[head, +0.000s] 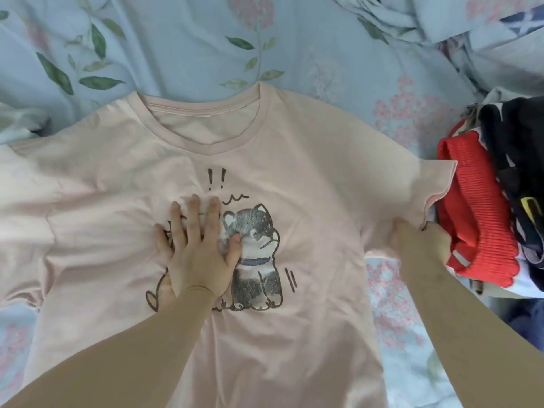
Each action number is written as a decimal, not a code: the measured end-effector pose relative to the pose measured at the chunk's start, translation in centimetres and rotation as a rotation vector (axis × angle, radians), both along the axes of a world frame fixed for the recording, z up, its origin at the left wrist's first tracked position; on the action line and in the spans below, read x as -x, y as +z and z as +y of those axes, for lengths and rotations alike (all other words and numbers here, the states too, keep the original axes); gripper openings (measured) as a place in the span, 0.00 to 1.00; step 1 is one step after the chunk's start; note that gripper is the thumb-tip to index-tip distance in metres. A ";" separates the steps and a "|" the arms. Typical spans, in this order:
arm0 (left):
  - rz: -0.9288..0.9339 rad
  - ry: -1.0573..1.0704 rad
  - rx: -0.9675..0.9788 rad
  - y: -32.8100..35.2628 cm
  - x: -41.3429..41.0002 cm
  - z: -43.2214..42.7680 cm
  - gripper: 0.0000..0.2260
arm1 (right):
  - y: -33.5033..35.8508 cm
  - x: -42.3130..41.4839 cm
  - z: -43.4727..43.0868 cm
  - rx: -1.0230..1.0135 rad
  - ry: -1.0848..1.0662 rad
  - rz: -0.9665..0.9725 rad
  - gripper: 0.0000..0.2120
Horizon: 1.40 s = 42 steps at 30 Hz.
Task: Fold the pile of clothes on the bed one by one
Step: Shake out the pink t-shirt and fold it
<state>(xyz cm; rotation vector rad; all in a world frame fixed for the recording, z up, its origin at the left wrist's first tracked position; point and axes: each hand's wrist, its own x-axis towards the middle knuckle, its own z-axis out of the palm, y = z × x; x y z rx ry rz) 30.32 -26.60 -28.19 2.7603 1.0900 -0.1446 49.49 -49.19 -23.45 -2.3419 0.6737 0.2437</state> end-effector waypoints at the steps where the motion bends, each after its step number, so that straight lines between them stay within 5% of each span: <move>1: 0.004 0.001 -0.003 0.0 0.0 0.0 0.30 | 0.3 -0.1 -0.3 0.016 0.005 -0.044 0.07; 5: 0.036 0.009 -0.014 0.4 0.0 -0.1 0.31 | 0.5 -0.5 -0.6 -0.036 -0.043 -0.206 0.10; 9: 0.088 0.014 0.016 1.1 0.0 -0.2 0.30 | -0.4 3.6 -0.4 -0.159 -0.072 -0.124 0.25; 17: 0.238 -0.204 0.184 4.5 5.1 -1.6 0.28 | 2.7 15.5 -4.4 -0.177 0.269 0.299 0.12; 23: 0.121 -0.409 0.222 5.8 15.2 -8.9 0.28 | 5.8 21.7 -7.7 -0.343 0.283 0.631 0.07; 28: 0.129 -0.616 0.364 6.7 20.5 -13.1 0.37 | 7.3 23.4 -8.8 -0.264 0.331 0.539 0.03; 30: 0.097 -0.651 0.382 7.2 21.0 -12.8 0.27 | 7.8 23.1 -8.9 -0.173 0.405 0.456 0.06; 34: 0.189 -0.489 0.504 9.7 18.1 -10.2 0.08 | 9.1 21.4 -8.4 -0.128 0.501 0.397 0.10; 37: 0.177 -0.094 0.865 10.7 14.2 -6.5 0.03 | 9.3 20.0 -7.3 -0.494 0.212 0.462 0.09; 39: 0.059 0.036 0.668 10.7 12.0 -4.8 0.06 | 9.4 19.6 -6.2 -0.815 -0.036 0.508 0.10; 42: -0.092 0.086 0.143 10.3 11.2 -5.3 0.11 | 8.7 20.3 -5.2 -0.848 -0.004 0.604 0.15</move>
